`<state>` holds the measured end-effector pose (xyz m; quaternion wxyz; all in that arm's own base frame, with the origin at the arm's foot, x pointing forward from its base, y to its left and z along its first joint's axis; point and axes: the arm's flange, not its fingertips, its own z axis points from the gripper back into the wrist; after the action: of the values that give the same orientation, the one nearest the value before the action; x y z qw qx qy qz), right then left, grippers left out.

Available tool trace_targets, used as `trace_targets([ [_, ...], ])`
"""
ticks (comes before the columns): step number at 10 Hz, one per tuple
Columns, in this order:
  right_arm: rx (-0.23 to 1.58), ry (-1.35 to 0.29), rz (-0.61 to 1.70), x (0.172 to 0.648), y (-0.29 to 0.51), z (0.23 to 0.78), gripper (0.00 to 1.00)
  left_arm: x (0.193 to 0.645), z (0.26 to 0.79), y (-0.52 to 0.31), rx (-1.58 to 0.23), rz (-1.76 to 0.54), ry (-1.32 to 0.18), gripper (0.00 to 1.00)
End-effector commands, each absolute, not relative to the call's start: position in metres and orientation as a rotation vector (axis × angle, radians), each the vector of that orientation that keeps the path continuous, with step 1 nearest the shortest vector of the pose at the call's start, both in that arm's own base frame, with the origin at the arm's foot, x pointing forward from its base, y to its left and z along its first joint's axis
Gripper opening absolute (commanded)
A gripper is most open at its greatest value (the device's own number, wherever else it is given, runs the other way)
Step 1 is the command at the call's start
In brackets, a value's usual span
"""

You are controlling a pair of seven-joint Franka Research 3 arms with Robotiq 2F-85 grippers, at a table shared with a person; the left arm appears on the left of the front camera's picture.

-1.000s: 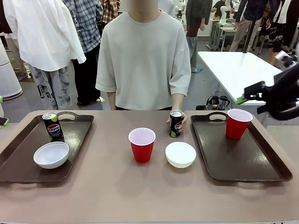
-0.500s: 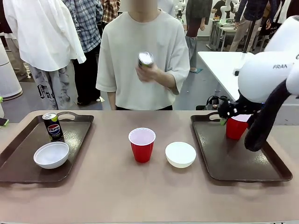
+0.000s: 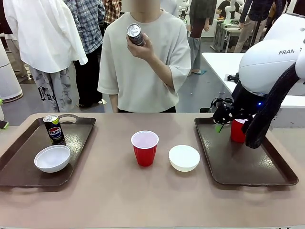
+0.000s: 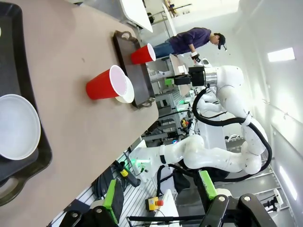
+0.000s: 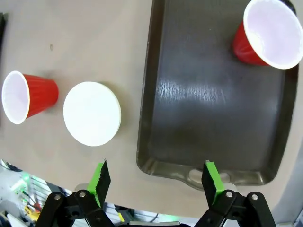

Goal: Prepare tableware on both trays.
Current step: Pick up a Picnic Bowl from the table and place it on a Handle tray.

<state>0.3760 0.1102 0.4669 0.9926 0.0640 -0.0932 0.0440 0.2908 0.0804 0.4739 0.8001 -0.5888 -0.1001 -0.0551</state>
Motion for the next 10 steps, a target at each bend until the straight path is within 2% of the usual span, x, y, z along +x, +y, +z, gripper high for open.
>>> trace_targets([
  [1,0.099,-0.216,0.057,0.375,0.106,0.463,1.0,0.293,0.475,0.081,-1.28,-0.135,-0.239,0.83],
  [5,0.182,-0.2,0.152,0.357,0.094,0.444,1.0,0.293,0.475,0.081,-1.28,-0.135,-0.239,0.83],
  [6,0.208,-0.208,0.142,0.336,0.074,0.435,1.0,0.293,0.475,0.081,-1.28,-0.135,-0.239,0.83],
  [8,0.255,-0.168,0.16,0.265,0.027,0.419,1.0,0.293,0.475,0.081,-1.28,-0.135,-0.239,0.83],
  [10,0.295,-0.183,0.112,0.241,0.001,0.408,1.0,0.293,0.475,0.081,-1.28,-0.135,-0.239,0.83],
])
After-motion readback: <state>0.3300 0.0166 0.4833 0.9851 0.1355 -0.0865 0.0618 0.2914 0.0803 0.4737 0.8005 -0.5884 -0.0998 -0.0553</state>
